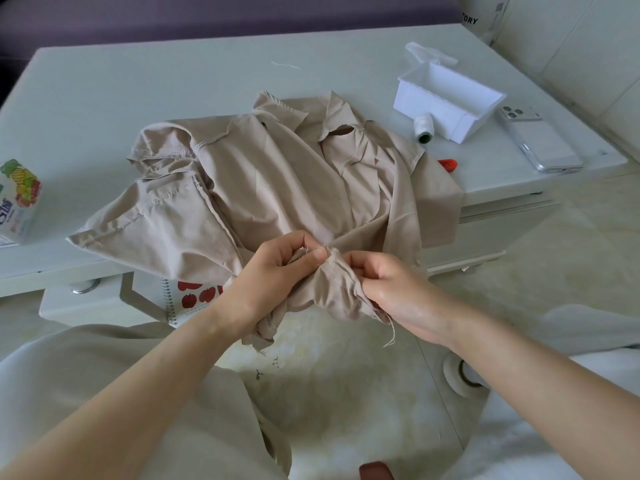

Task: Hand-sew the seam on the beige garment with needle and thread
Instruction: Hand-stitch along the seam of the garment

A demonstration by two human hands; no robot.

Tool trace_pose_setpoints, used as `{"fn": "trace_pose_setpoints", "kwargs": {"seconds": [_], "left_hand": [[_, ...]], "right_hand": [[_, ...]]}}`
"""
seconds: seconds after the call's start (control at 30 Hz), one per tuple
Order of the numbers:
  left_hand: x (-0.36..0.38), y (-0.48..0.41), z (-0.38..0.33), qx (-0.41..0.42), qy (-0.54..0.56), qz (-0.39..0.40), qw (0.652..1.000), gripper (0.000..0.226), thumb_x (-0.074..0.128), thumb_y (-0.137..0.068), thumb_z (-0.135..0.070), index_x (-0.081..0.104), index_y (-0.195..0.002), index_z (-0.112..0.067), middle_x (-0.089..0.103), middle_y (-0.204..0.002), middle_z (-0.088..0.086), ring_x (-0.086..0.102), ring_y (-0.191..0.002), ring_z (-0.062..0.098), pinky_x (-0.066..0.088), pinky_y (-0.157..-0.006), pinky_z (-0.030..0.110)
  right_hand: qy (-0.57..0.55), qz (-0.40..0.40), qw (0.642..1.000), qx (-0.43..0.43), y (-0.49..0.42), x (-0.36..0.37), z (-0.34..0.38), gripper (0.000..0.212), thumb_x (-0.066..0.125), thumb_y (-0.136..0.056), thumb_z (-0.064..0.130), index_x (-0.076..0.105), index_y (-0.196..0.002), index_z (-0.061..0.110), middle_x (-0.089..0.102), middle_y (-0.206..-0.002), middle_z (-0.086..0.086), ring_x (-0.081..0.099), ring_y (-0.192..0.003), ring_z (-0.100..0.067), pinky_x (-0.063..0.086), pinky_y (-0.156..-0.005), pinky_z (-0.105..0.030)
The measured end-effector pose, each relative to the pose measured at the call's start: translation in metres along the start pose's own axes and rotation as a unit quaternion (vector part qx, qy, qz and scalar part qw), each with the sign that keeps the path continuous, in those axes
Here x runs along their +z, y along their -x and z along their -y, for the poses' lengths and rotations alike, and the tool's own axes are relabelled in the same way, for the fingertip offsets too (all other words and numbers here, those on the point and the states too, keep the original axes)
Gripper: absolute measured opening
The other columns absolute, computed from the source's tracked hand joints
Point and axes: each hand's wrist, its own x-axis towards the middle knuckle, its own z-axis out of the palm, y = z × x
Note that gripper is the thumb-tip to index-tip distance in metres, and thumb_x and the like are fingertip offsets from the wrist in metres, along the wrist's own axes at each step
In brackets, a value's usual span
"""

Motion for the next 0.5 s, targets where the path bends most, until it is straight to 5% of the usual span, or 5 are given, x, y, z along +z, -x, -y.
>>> {"fn": "trace_pose_setpoints", "kwargs": {"seconds": [0.2, 0.37, 0.43, 0.5], "left_hand": [[0.002, 0.001, -0.001, -0.008, 0.013, 0.001, 1.000, 0.018, 0.059, -0.086, -0.023, 0.060, -0.080, -0.006, 0.062, -0.072, 0.006, 0.058, -0.063, 0.008, 0.049, -0.059, 0.017], [0.003, 0.001, -0.003, -0.019, 0.057, -0.009, 0.998, 0.017, 0.057, -0.088, -0.021, 0.058, -0.076, -0.009, 0.065, -0.064, -0.003, 0.060, -0.061, 0.004, 0.048, -0.057, 0.016], [0.003, 0.001, -0.003, -0.017, 0.055, -0.011, 0.998, 0.019, 0.055, -0.091, -0.018, 0.057, -0.075, -0.010, 0.064, -0.063, -0.004, 0.061, -0.060, 0.004, 0.049, -0.057, 0.016], [0.002, 0.001, -0.003, -0.014, 0.048, -0.014, 0.999, 0.019, 0.055, -0.091, -0.021, 0.058, -0.075, -0.011, 0.065, -0.065, -0.002, 0.062, -0.063, 0.007, 0.050, -0.060, 0.018]], "right_hand": [[-0.074, 0.016, 0.997, 0.014, -0.003, 0.007, 0.000, 0.027, 0.062, -0.081, 0.036, 0.069, -0.101, 0.019, 0.048, -0.116, -0.043, 0.030, -0.109, -0.070, 0.021, -0.087, -0.082], [-0.077, 0.011, 0.997, 0.027, -0.005, 0.014, 0.002, 0.028, 0.058, -0.089, 0.034, 0.066, -0.105, 0.012, 0.044, -0.119, -0.044, 0.033, -0.112, -0.066, 0.024, -0.091, -0.079], [-0.052, -0.004, 0.998, 0.042, -0.005, 0.014, 0.004, 0.029, 0.056, -0.094, 0.034, 0.065, -0.105, 0.009, 0.051, -0.114, -0.041, 0.053, -0.100, -0.057, 0.042, -0.090, -0.064], [-0.026, -0.013, 0.998, 0.048, -0.007, 0.011, 0.002, 0.028, 0.056, -0.094, 0.031, 0.065, -0.102, 0.006, 0.062, -0.102, -0.033, 0.056, -0.080, -0.031, 0.043, -0.075, -0.041]]}}
